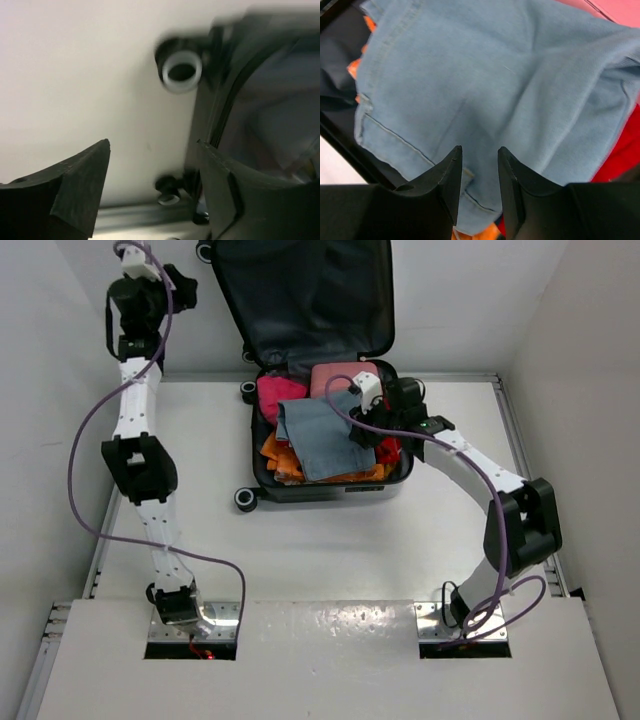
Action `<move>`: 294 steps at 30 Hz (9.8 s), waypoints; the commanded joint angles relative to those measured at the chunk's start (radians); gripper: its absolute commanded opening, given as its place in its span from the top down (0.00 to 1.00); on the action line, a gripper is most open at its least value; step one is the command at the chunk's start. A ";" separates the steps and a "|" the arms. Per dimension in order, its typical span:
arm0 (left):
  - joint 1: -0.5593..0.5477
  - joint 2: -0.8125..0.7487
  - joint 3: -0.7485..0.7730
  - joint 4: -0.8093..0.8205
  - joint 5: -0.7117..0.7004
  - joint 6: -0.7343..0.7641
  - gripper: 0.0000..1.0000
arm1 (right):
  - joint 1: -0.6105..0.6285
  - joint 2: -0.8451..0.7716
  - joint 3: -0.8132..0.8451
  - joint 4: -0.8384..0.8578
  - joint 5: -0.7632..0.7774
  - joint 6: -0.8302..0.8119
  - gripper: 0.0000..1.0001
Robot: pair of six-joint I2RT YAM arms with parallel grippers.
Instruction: Pack the luggage
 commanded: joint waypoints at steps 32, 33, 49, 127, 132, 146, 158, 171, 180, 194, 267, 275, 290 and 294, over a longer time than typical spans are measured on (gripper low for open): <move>-0.142 0.320 0.104 0.531 0.023 -0.266 0.61 | -0.068 0.016 0.151 -0.142 0.251 -0.062 0.60; -0.142 0.332 0.104 0.541 0.010 -0.266 0.66 | -0.063 0.019 0.152 -0.147 0.257 -0.070 0.60; -0.141 -0.026 -0.436 0.831 0.341 -0.300 1.00 | -0.224 0.004 0.148 -0.107 0.277 0.200 0.60; -0.262 0.244 -0.280 0.086 0.374 0.007 0.01 | -0.616 -0.392 -0.636 -0.109 -0.467 -1.005 0.94; -0.121 0.011 -0.405 0.140 0.217 -0.042 0.01 | -0.559 -0.245 -0.786 0.308 -0.548 -1.180 0.96; 0.051 -0.670 -0.741 -0.267 0.013 0.280 0.01 | -0.101 0.123 -0.653 0.936 -0.809 -1.030 0.96; -0.274 -0.864 -0.795 -0.641 0.234 0.668 0.01 | 0.187 0.293 -0.544 1.821 -0.794 -0.357 0.79; -0.831 -0.683 -0.826 -0.821 -0.002 0.702 0.26 | -0.384 -0.623 -0.829 0.503 -0.418 -0.262 0.73; -0.951 -0.378 -0.806 -0.744 -0.318 0.544 0.17 | -0.640 -0.777 -0.852 0.246 -0.333 -0.193 0.75; -0.972 -0.154 -0.772 -0.617 -0.703 0.487 0.15 | -0.681 -0.849 -0.868 0.178 -0.323 -0.194 0.75; -1.178 -0.555 -1.455 -0.604 0.099 2.265 1.00 | -1.068 -0.803 -0.845 0.085 -0.481 0.115 0.81; -0.887 -0.863 -1.677 -0.661 0.045 2.302 0.69 | -1.067 -0.815 -0.860 0.045 -0.654 0.113 0.73; -0.676 -1.040 -1.309 -0.170 0.176 0.890 0.00 | -1.011 -0.938 -0.880 -0.161 -0.835 -0.223 0.71; -0.708 -1.126 -1.257 -0.199 -0.003 0.705 0.00 | -1.007 -0.978 -0.907 -0.228 -0.860 -0.324 0.71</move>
